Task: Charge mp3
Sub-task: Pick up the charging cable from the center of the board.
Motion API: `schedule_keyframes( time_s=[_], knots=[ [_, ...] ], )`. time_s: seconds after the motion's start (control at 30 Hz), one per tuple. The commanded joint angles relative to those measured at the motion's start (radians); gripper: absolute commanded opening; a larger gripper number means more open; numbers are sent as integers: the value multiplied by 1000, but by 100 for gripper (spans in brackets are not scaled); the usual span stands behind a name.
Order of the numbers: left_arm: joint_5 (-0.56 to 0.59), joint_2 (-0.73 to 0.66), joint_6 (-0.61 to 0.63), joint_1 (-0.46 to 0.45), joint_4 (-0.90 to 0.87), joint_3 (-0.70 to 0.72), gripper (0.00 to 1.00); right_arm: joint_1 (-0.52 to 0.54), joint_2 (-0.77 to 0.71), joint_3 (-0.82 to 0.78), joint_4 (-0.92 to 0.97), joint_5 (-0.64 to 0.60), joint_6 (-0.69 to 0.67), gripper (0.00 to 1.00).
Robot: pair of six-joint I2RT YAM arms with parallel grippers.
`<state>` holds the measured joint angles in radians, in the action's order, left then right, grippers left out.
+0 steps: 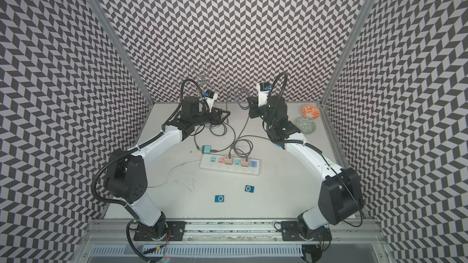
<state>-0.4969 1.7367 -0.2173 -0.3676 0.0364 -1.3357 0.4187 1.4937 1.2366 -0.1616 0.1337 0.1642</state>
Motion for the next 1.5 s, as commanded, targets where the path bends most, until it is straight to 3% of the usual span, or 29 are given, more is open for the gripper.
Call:
schedule_keyframes(
  time_s=[0.0, 0.2, 0.33, 0.6, 0.93, 1.07, 1.2, 1.27, 1.47],
  knots=[
    [-20, 8, -29, 21, 86, 47, 69, 3, -68, -16, -92, 41, -21, 0],
    [152, -93, 138, 14, 187, 228, 70, 7, -111, -27, -69, 75, -23, 0],
    [182, -146, 189, 16, 262, 334, 70, 8, -133, -32, -51, 117, -25, 0],
    [124, -146, 267, 14, 386, 417, 68, 10, -161, -30, -9, 155, -41, 0],
    [50, -95, 296, 16, 498, 422, 67, 20, -194, -33, -9, 238, -12, 0],
    [-10, -57, 304, 25, 517, 394, 55, 22, -197, -35, -22, 255, -3, 0],
    [-44, -29, 310, 29, 487, 363, 23, 23, -199, -35, -20, 245, -4, 0],
    [-64, -30, 309, 29, 496, 371, 13, 23, -202, -36, -21, 242, -3, 0],
    [-113, -48, 287, 29, 498, 375, 0, 21, -198, -34, -13, 220, -12, 0]
  ],
)
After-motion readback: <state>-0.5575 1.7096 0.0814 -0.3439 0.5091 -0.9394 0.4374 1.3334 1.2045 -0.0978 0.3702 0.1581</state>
